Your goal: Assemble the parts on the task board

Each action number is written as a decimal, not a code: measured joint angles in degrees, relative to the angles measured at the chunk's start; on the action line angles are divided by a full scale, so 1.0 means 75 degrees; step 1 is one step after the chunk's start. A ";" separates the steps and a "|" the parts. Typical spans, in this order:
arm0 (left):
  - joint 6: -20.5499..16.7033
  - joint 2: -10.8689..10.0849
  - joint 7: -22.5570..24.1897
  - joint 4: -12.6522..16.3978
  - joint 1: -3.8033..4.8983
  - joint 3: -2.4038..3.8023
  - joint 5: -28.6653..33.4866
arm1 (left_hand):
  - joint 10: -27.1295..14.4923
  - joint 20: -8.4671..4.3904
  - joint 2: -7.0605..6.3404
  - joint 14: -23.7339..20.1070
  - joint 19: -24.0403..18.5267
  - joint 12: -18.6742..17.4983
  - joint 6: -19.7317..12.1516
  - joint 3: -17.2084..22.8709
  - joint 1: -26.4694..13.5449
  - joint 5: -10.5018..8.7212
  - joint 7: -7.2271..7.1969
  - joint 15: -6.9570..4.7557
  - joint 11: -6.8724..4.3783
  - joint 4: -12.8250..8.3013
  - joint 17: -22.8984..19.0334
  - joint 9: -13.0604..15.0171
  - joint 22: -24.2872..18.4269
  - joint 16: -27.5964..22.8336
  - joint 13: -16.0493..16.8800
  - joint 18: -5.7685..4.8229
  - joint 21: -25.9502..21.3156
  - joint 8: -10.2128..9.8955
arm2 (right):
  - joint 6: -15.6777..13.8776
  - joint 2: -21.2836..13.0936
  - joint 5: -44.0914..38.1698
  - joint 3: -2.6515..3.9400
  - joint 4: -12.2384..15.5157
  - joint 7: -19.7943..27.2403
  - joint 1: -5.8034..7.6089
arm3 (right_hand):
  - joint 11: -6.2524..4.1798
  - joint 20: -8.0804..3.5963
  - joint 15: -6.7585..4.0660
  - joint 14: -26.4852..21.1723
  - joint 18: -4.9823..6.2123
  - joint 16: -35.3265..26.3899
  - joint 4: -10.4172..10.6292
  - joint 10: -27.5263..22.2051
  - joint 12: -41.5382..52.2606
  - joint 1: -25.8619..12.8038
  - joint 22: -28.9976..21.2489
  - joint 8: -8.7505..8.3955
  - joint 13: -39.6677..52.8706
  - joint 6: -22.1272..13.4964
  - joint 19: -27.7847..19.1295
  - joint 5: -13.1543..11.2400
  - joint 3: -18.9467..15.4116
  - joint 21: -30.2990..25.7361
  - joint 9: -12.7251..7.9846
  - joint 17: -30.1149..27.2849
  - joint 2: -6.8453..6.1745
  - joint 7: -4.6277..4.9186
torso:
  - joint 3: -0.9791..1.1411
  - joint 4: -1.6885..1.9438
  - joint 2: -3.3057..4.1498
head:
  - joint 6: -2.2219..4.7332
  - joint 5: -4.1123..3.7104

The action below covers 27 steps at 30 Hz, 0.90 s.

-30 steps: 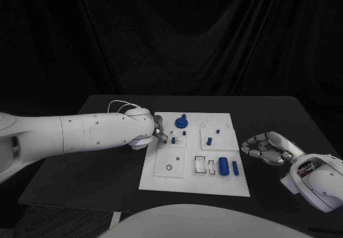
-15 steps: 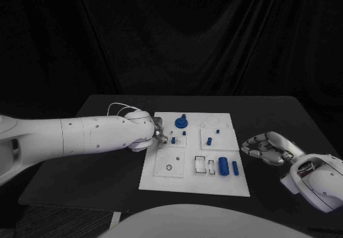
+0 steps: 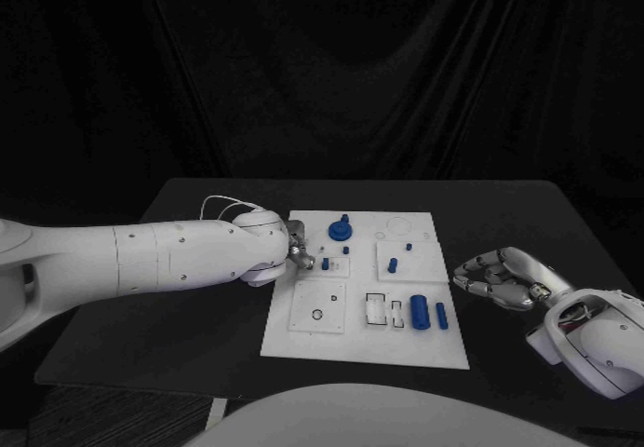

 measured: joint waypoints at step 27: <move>-0.0023 -0.0147 0.0014 0.0289 -0.0035 0.0002 -0.0082 | 0.0000 0.0000 0.0035 0.0000 0.0000 -0.0033 -0.0016 0.0012 0.0035 0.0032 0.0003 0.0000 0.0000 -0.0011 -0.0001 0.0015 0.0000 -0.0029 0.0000 0.0000 -0.0033 -0.0008 | 0.0000 0.0002 0.0000 0.0000 -0.0001 -0.0001 -0.0009 | 0.0003 0.0000 0.0000 0.0000 0.0000 0.0000 0.0000 -0.0003 -0.0017 -0.0003 -0.0002 0.0000 0.0004 0.0000 0.0000 0.0000 0.0000 -0.0039 0.0001 0.0000 -0.0003 0.0000 | 0.0000 0.0000 -0.0001 | 0.0000 -0.0012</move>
